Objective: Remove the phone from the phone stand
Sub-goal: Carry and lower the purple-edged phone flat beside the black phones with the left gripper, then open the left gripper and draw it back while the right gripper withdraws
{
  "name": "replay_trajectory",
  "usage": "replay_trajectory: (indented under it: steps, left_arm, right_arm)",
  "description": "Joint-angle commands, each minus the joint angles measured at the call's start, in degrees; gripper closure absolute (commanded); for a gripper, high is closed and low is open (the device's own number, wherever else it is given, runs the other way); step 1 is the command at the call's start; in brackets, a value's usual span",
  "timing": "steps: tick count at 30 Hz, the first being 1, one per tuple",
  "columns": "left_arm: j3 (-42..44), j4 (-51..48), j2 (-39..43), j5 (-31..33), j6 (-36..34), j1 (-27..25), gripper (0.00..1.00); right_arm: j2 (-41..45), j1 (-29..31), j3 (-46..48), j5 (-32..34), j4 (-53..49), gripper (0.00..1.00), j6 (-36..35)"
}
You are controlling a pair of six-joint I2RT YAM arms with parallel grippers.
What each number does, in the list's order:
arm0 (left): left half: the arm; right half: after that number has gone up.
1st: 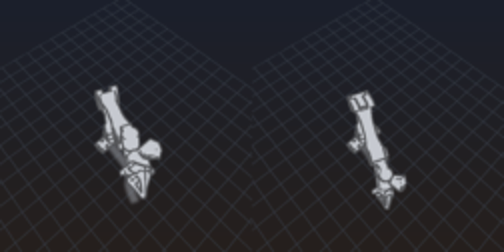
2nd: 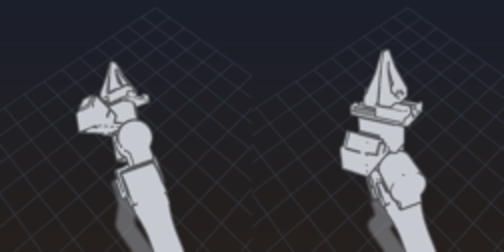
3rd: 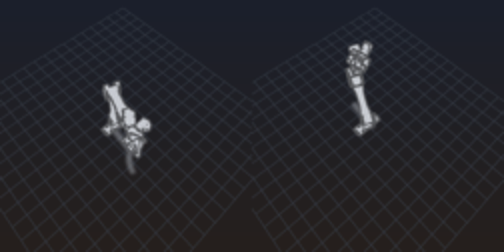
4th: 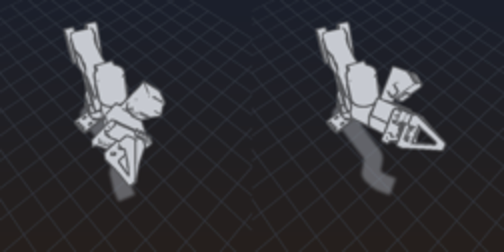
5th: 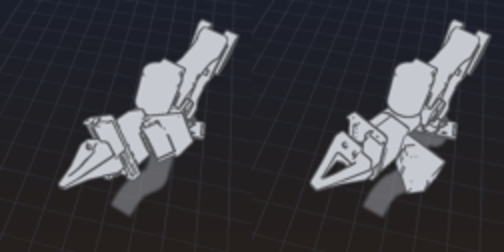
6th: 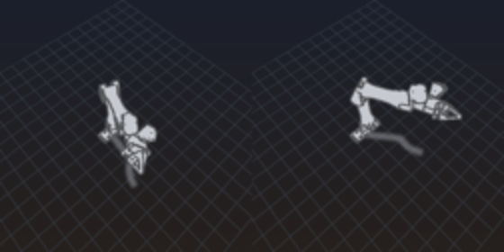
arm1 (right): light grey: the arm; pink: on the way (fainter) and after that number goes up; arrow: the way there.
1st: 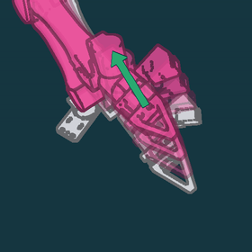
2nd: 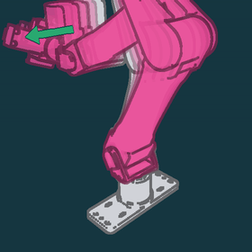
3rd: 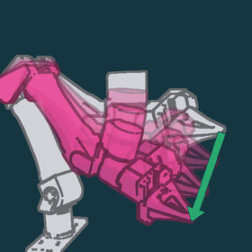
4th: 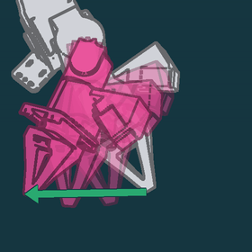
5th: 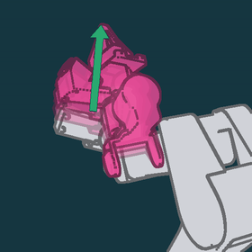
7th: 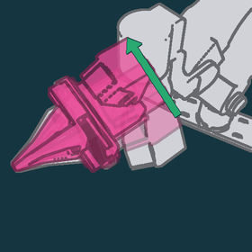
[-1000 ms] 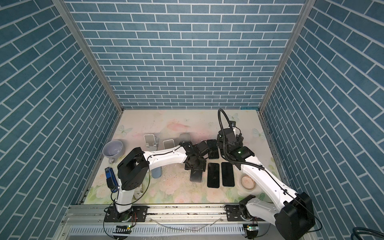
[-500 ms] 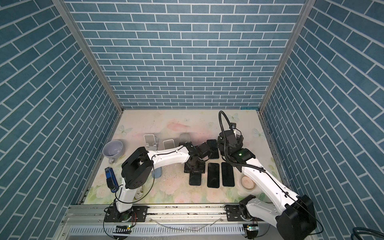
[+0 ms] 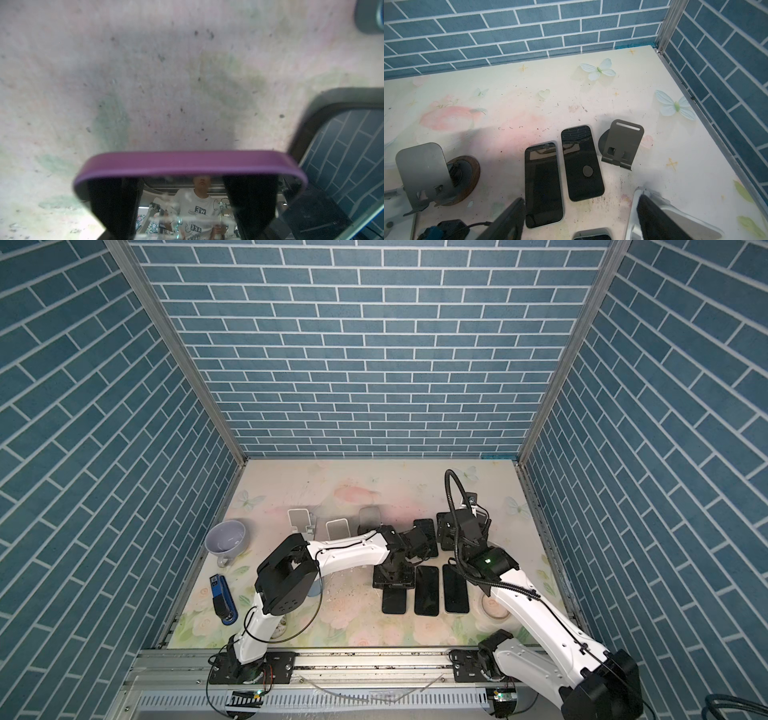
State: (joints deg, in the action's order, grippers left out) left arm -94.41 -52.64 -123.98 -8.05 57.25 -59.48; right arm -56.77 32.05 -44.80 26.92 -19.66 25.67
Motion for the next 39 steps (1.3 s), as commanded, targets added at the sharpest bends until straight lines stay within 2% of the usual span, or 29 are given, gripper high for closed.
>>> replay_trajectory:
  steps: [1,7,29,39]
  left_arm:
    - [0.19,-0.63,-2.32,-1.29,1.71,-0.76,0.3]
    - [0.04,0.52,-2.18,0.17,1.95,-0.88,0.23]
    - [1.16,2.3,-0.49,6.48,3.65,-1.68,0.13]
    - [0.5,0.19,5.62,15.26,0.97,-2.39,0.0]
  right_arm:
    - [1.29,-0.24,1.63,-0.51,0.76,0.16,-0.27]
    - [1.92,-0.33,2.4,-0.63,0.81,0.15,-0.53]
    - [5.29,-0.5,3.64,-3.89,0.05,0.15,-1.76]
    - [3.96,-0.73,1.74,-4.96,-0.5,0.14,-1.5]
